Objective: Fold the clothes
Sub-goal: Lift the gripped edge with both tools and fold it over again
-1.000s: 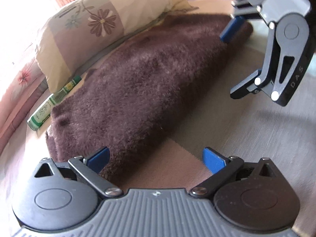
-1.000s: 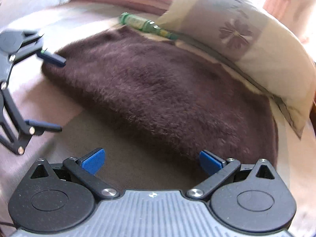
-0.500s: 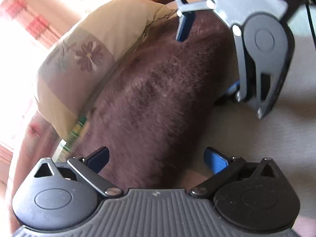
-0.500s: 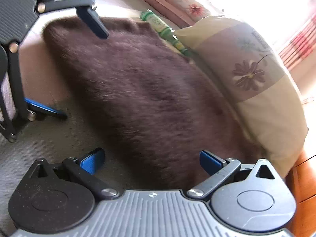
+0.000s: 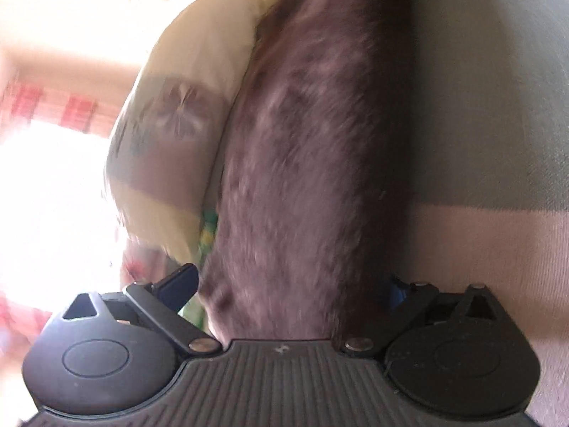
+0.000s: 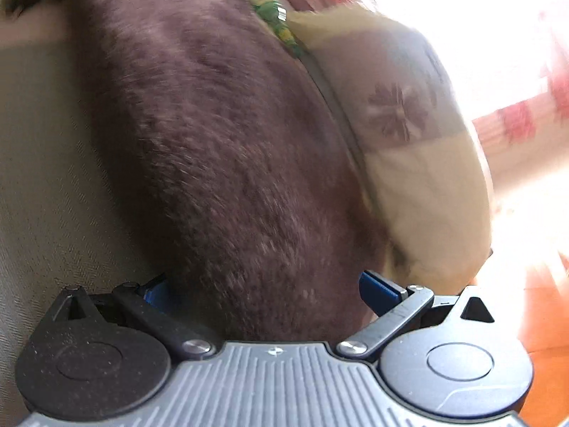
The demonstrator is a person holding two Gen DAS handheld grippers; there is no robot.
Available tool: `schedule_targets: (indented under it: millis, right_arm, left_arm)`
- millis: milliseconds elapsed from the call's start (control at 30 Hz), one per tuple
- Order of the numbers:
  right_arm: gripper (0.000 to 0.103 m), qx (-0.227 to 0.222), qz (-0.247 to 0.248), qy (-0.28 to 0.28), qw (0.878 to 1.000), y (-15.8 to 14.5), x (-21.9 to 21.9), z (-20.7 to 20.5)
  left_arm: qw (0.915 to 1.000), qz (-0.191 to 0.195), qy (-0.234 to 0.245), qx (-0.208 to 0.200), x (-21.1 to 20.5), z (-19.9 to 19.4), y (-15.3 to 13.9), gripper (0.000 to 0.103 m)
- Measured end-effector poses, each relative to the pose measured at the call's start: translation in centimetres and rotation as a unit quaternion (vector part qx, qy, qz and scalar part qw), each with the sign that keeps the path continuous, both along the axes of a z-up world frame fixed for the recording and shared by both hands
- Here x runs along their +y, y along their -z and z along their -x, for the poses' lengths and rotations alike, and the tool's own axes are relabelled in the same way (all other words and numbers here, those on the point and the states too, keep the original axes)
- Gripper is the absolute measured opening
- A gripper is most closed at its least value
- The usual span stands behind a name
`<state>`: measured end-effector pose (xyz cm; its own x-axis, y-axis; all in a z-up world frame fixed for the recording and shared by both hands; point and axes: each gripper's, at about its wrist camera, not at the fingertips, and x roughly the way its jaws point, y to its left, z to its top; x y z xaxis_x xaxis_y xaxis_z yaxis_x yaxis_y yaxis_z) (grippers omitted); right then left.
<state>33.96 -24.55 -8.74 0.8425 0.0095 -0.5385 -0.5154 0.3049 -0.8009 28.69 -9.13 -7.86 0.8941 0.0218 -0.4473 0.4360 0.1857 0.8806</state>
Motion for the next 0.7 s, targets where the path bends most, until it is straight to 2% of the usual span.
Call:
schedule_targets:
  millis: [33,67,133,167,300,333,400,467,567,600,633,700]
  right_arm:
    - [0.103,-0.02,0.025,-0.02,0.999,0.6,0.6,0.5]
    - [0.103,-0.027,0.037,-0.031,0.999,0.9,0.7,0.7]
    - [0.098,-0.026,0.045,-0.043,0.998,1.0,0.4,0.9]
    - [0.097,-0.026,0.049,-0.048,0.997,1.0,0.3,1.0]
    - [0.096,-0.02,0.058,-0.062,0.996,0.9,-0.7,0.9]
    - [0.095,-0.017,0.055,-0.059,0.997,0.8,-1.0,0.7]
    - [0.094,-0.017,0.059,-0.059,0.996,0.9,-0.8,0.7]
    - [0.092,-0.019,0.064,-0.06,0.996,1.1,-0.5,0.7]
    - [0.074,-0.022,0.073,-0.064,0.995,1.6,-0.1,1.5]
    - [0.061,-0.021,0.072,-0.067,0.995,1.9,-0.2,1.9]
    - [0.055,-0.021,0.072,-0.07,0.995,2.2,-0.2,2.3]
    - [0.055,-0.021,0.079,-0.081,0.993,2.1,-0.3,2.4]
  left_arm:
    - [0.9999,-0.009,0.008,-0.001,-0.5,0.2,0.2,0.091]
    - [0.9998,-0.014,0.012,0.006,-0.8,0.5,0.3,0.081]
    - [0.9994,-0.022,0.019,0.02,-1.2,0.9,0.5,0.067]
    - [0.9996,-0.014,0.014,0.022,-1.0,0.9,0.4,0.064]
    - [0.9993,0.018,-0.006,0.031,-0.1,1.0,0.1,0.066]
    - [0.999,0.025,-0.012,0.034,-0.3,0.9,0.0,0.063]
    - [0.9989,0.021,-0.009,0.041,-0.7,1.1,0.3,0.052]
    - [0.999,0.016,-0.007,0.042,-1.0,1.5,0.8,0.036]
    - [0.9988,0.025,-0.015,0.039,-1.0,1.7,1.1,0.028]
    - [0.9986,0.031,-0.019,0.038,-1.0,1.7,1.2,0.028]
    - [0.9984,0.036,-0.023,0.036,-1.0,1.7,1.2,0.028]
    - [0.9984,0.037,-0.026,0.035,-1.0,1.8,1.2,0.031]
